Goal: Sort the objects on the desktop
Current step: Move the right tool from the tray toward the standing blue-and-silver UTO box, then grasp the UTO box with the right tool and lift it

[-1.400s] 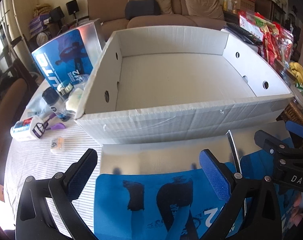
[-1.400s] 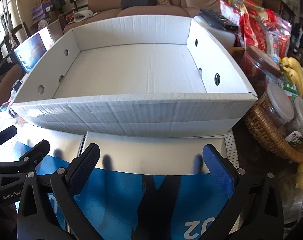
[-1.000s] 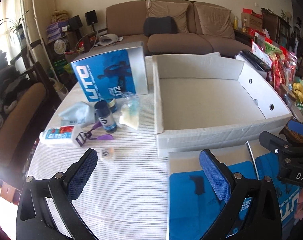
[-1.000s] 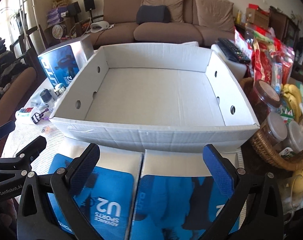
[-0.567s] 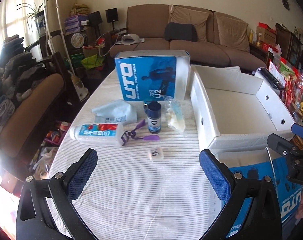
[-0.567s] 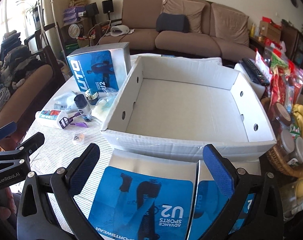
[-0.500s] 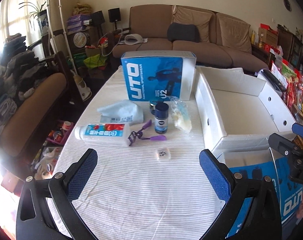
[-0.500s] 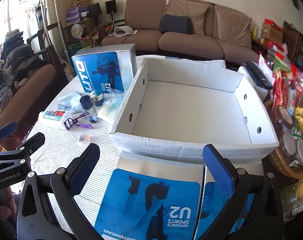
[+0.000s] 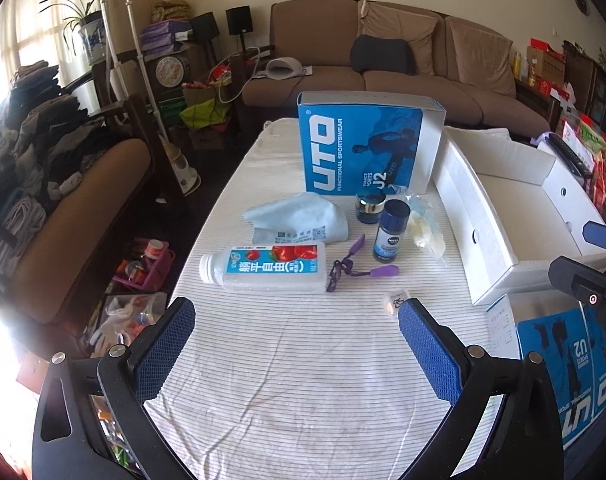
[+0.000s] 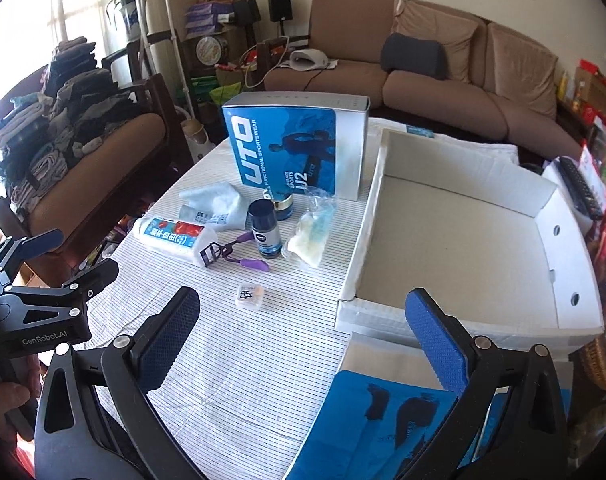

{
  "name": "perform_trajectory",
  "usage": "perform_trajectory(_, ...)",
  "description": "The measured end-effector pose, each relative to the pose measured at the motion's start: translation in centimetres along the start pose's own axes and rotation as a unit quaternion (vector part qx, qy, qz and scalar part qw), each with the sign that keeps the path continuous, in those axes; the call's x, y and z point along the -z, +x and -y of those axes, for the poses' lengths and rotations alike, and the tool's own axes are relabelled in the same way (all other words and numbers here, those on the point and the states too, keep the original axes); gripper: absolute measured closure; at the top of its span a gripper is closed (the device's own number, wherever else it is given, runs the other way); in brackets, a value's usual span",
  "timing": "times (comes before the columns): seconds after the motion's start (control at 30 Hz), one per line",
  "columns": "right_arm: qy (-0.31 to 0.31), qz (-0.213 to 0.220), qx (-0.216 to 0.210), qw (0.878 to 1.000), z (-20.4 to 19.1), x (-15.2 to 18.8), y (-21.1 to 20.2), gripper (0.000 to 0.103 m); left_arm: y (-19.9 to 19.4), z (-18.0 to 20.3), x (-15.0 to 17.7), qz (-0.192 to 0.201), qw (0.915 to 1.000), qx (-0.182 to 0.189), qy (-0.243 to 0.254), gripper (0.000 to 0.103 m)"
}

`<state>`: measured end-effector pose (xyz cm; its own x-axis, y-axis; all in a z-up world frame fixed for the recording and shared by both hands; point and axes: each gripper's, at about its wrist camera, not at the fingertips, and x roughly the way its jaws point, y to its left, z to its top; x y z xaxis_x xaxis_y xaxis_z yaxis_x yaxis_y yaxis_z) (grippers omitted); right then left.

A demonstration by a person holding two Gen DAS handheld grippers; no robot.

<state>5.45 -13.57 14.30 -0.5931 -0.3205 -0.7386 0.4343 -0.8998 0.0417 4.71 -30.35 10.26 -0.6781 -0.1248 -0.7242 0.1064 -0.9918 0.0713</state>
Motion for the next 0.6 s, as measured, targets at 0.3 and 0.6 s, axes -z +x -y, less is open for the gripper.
perform_trajectory(0.3,-0.097,-0.029,-0.054,0.993,-0.8,-2.5,1.0,0.0,1.3,-0.8,-2.5,-0.015,0.9914,0.044,0.122,0.0)
perform_trajectory(0.6,-0.208,-0.034,-0.08,0.974,1.8,-12.1,0.8,0.001,3.7,-2.5,-12.1,-0.019,0.9696,0.114,0.216,0.0)
